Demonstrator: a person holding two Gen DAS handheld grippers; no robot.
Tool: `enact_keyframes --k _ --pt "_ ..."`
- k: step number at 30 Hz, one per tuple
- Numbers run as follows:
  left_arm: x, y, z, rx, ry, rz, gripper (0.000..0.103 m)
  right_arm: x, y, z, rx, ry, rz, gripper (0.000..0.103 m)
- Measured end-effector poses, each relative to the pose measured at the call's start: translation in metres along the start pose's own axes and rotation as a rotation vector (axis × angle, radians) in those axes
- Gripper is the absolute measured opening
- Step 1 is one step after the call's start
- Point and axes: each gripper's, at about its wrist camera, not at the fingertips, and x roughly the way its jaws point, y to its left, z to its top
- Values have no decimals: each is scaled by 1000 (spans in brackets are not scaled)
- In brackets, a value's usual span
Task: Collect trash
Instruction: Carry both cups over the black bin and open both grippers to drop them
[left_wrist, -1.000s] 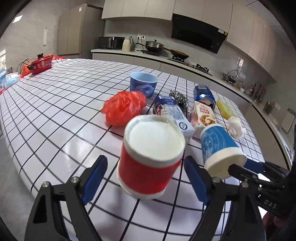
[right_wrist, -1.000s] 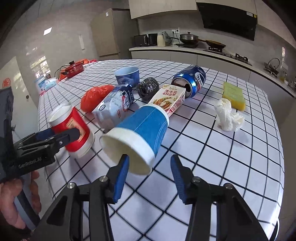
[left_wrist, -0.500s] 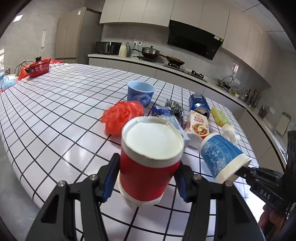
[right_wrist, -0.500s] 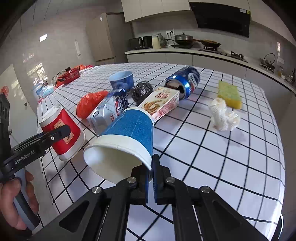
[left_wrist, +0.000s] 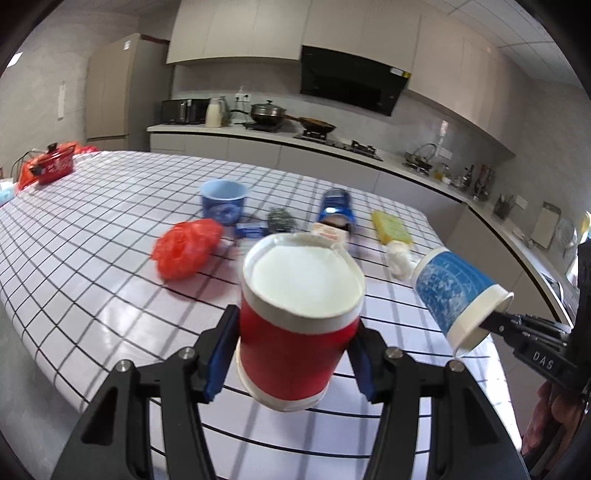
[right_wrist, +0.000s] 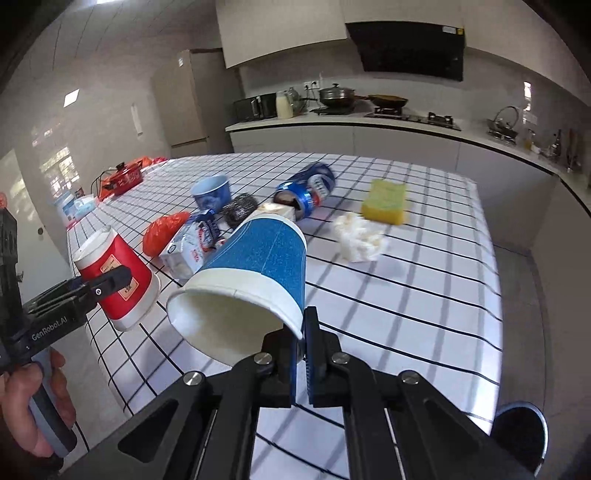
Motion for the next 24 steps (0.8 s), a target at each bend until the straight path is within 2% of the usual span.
enact_keyframes --k 24 --pt "-23 -206 -27 193 5 -248 57 -170 -156 -76 171 -81 -223 4"
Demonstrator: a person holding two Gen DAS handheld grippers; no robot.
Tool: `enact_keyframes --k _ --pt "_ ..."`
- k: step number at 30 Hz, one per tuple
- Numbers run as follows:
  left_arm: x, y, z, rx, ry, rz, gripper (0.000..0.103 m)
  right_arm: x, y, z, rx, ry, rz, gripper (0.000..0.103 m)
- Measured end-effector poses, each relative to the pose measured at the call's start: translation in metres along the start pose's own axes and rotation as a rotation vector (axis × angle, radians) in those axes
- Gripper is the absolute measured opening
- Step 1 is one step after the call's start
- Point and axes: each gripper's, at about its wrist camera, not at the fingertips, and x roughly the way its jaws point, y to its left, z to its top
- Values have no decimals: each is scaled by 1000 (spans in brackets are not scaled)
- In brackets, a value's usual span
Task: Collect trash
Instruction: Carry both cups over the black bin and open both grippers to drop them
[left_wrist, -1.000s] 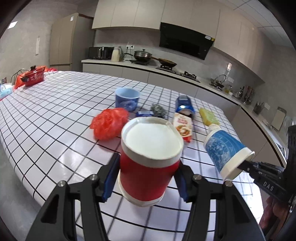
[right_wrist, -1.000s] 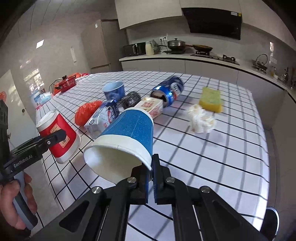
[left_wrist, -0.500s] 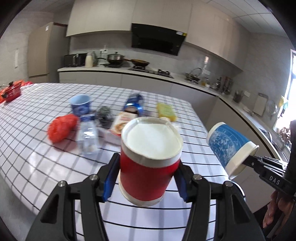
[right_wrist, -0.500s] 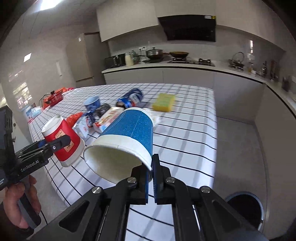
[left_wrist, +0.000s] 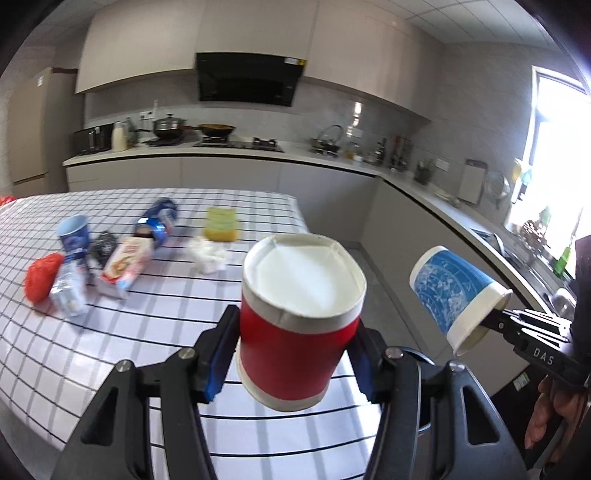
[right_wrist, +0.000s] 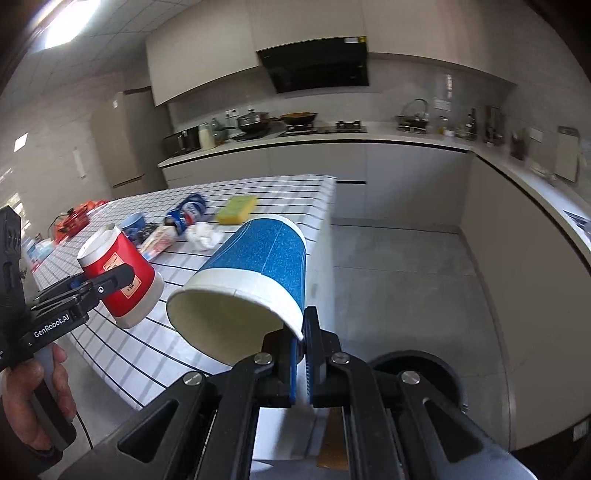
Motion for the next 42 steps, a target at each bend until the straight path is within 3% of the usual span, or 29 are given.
enact_keyframes --k 10,21,30,42 --pt "22 -84 -6 76 36 -104 57 -39 -83 -26 78 5 -86 4" --pt "51 -158 -24 120 103 -188 57 -52 -154 -61 124 60 -112 4" --pt "87 -201 -46 128 162 -183 57 -36 -205 -85 128 142 -96 4" --pt "133 -210 -84 89 282 -120 57 21 -237 -99 103 252 -24 4"
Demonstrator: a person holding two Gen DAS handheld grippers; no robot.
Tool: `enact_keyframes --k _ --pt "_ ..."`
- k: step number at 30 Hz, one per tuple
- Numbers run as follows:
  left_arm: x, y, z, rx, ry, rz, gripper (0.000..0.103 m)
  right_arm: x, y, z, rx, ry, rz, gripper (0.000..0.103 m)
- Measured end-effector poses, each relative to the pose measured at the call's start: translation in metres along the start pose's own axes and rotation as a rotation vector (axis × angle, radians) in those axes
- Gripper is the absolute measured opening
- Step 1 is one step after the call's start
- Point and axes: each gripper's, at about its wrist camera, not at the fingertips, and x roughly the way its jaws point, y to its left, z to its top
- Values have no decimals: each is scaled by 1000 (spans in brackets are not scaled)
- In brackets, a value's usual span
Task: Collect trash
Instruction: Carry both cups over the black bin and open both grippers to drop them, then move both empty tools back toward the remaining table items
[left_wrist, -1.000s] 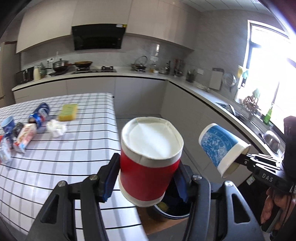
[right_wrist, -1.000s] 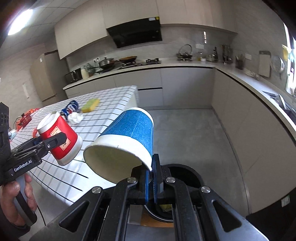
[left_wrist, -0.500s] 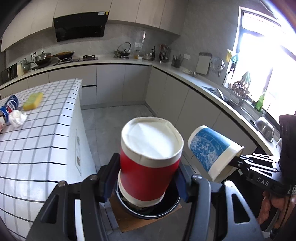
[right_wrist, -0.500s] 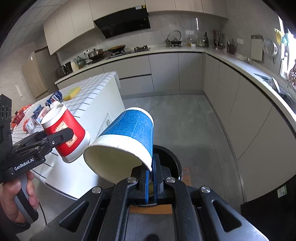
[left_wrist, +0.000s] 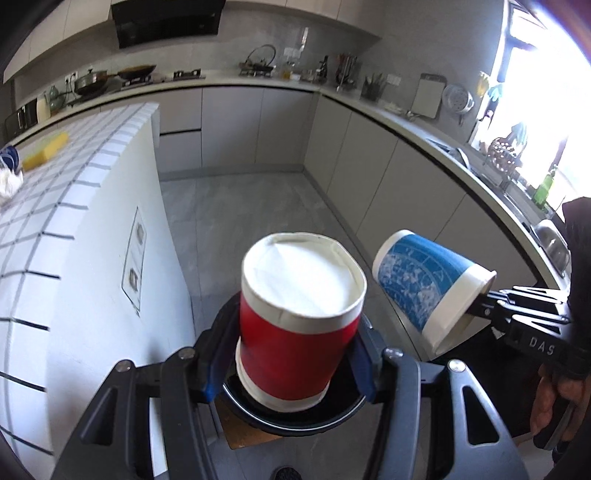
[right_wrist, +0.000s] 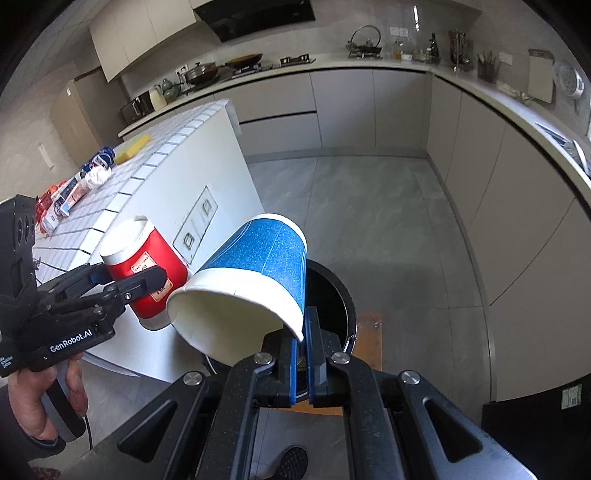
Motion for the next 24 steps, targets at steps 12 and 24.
enact_keyframes --k 12,24 --pt "74 26 -29 -63 141 144 102 107 -13 -2 -134 170 22 100" --pt "41 27 -41 -93 135 218 102 92 -35 -6 -57 157 -36 103"
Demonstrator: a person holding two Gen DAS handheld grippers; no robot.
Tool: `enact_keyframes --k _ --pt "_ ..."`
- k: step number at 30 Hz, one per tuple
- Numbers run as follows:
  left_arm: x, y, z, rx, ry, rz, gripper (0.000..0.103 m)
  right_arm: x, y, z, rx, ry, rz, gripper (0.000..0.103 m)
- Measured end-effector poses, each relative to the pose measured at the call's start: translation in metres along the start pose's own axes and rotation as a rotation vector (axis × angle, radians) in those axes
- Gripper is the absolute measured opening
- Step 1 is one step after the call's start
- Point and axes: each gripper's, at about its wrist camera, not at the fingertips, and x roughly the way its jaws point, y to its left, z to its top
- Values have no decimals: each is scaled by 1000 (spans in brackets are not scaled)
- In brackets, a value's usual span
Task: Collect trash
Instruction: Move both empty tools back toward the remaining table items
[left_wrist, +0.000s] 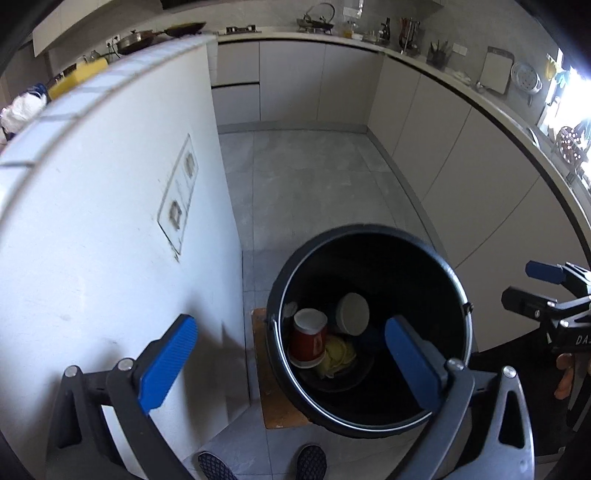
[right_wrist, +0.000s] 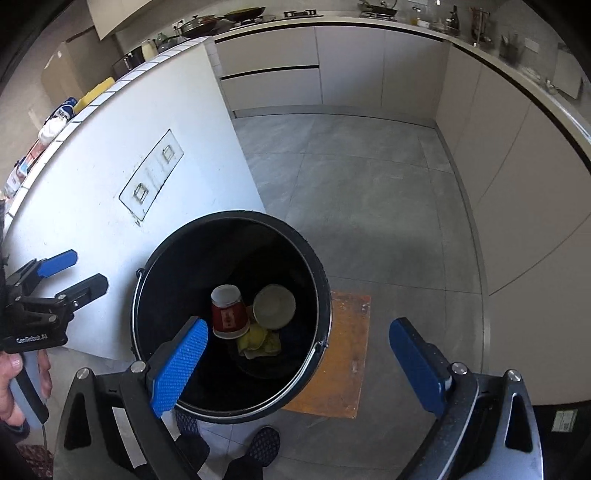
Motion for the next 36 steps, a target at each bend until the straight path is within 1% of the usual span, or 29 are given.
enact_keyframes --k 4,7,9,13,16,18,23,25,29,32,34,36 --pt "-25 -10 10 10 -36 -12 103 -17 0 4 32 -17 -18 103" --pt "-41 -9 19 14 -66 -23 103 -35 5 6 37 -58 -44 103" --pt "-54 -9 24 14 -86 -34 103 -53 10 9 37 -101 -56 103" --pt "-81 -6 35 10 -138 -41 103 -88 21 16 42 -178 -45 103" --pt "-105 2 39 -3 -185 -42 103 -106 31 23 40 -226 -34 103" --pt "-119 12 39 -19 -212 -26 103 -114 42 29 26 -245 -20 103" --pt "-142 47 36 -60 -267 42 103 -128 72 41 10 -276 -23 103" --pt "-151 65 32 -80 -291 93 103 -134 84 45 6 -292 -12 103" --pt "-166 102 25 -124 -328 164 103 -140 119 58 -38 -318 15 103" --pt "-174 140 20 -171 -328 187 103 -144 155 67 -88 -341 41 103" --pt "-178 162 16 -194 -313 190 103 -144 181 73 -121 -356 64 103" --pt "-183 189 13 -215 -311 216 103 -142 205 77 -144 -365 84 103"
